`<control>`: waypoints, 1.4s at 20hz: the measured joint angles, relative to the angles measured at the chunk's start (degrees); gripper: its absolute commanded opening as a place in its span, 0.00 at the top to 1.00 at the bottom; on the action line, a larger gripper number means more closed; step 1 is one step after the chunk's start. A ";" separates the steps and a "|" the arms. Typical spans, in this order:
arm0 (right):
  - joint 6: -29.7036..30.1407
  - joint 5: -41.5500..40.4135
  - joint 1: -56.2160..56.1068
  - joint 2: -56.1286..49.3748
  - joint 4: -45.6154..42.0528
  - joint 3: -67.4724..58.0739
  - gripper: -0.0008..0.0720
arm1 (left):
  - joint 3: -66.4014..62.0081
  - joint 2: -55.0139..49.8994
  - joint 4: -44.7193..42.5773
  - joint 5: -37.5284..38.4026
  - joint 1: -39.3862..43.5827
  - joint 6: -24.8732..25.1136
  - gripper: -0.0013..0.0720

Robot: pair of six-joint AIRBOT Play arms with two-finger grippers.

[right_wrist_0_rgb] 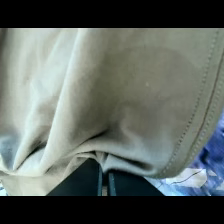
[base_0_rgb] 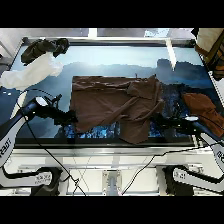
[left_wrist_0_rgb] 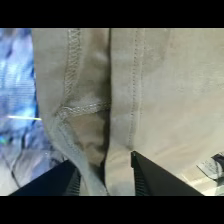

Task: Fold the shirts.

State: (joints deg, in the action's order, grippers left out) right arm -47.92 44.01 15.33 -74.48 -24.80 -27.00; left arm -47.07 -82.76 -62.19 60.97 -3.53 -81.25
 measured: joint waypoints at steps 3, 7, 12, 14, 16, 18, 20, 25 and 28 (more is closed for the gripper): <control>0.00 -0.09 0.00 0.00 0.00 0.00 0.95 | 0.11 -0.13 1.55 -2.67 0.04 1.18 0.68; 0.00 -0.76 0.00 0.00 0.07 0.00 0.95 | 0.13 -0.20 7.37 -7.50 0.04 5.77 0.96; 2.43 -1.49 0.00 0.07 2.45 -1.49 0.95 | 0.09 -0.13 20.83 -7.91 0.09 14.27 0.97; 3.82 -0.02 0.00 0.13 3.82 -4.37 0.95 | -0.31 -0.09 29.40 -6.23 0.09 19.23 0.97; 4.74 1.86 0.13 0.26 4.61 -9.03 0.95 | -2.19 -0.07 39.58 -1.99 0.04 25.27 0.97; 5.29 3.78 0.68 0.90 5.16 -15.08 0.95 | -6.23 0.15 48.98 3.37 -0.24 29.86 0.97; 5.55 4.83 2.19 2.10 5.25 -22.10 0.96 | -13.11 0.92 57.11 8.02 -1.25 32.96 0.97; 2.82 7.52 10.80 5.09 2.86 -40.63 0.96 | -35.58 3.54 63.01 9.97 -7.13 32.44 0.97; 0.09 11.13 15.30 6.34 0.13 -50.53 0.96 | -48.41 4.11 56.04 8.72 -9.75 25.20 0.97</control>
State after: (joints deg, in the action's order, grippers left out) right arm -47.83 55.13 30.63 -68.14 -24.67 -77.54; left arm -95.48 -78.65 -6.15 69.69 -13.28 -56.05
